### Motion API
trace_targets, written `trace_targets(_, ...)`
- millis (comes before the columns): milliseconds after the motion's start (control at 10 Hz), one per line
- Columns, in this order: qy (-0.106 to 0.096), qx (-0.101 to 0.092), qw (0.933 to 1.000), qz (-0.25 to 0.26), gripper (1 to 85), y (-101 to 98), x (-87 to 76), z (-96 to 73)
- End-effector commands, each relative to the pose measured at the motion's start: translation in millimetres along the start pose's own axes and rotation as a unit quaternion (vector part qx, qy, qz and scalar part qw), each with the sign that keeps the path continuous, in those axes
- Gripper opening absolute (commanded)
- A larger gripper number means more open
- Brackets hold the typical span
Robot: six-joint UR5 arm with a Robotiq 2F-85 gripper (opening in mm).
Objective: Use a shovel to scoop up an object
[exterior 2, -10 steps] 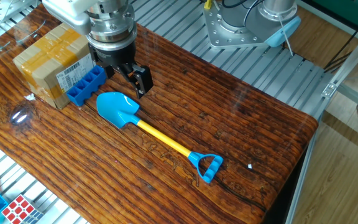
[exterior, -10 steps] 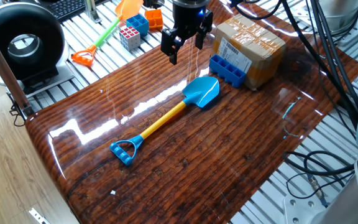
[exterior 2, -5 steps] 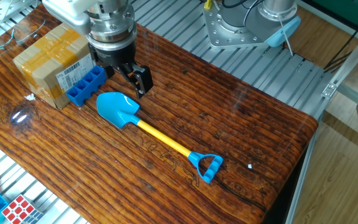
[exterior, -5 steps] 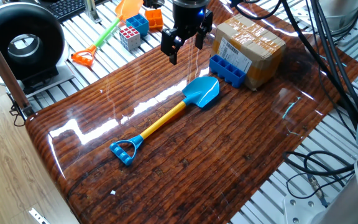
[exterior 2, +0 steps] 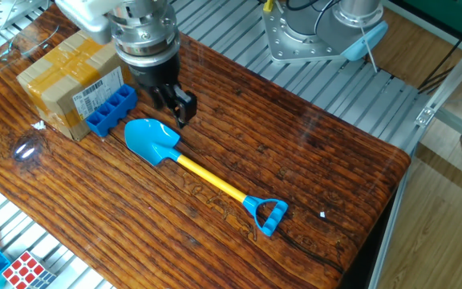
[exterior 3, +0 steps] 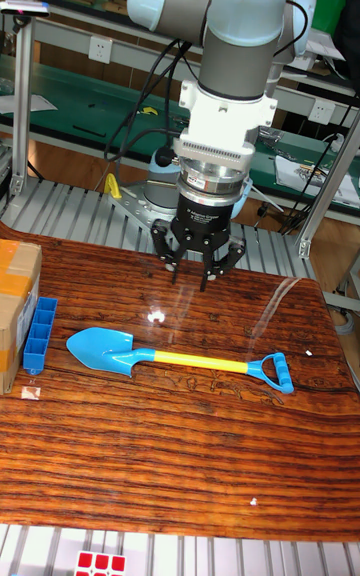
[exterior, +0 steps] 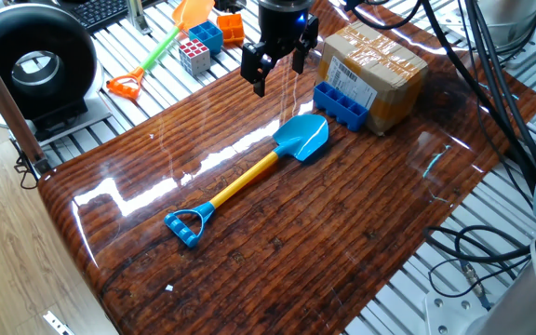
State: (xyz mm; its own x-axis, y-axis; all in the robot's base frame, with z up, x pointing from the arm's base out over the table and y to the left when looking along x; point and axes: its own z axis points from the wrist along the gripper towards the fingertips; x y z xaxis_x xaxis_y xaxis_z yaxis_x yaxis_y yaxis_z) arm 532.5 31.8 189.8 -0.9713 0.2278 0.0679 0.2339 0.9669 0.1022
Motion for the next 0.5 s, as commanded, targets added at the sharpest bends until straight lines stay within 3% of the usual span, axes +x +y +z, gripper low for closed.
trace_targets(0, 0.009, -0.021, 0.9988, 0.042, 1.0, 12.0, 4.4, -0.3)
trace_targets(200, 0.006, -0.017, 0.9993, 0.032, 1.0, 11.6, 3.1, 1.1)
trace_targets(400, -0.021, -0.007, 0.9997, -0.010, 1.0, 8.7, -10.4, 2.0)
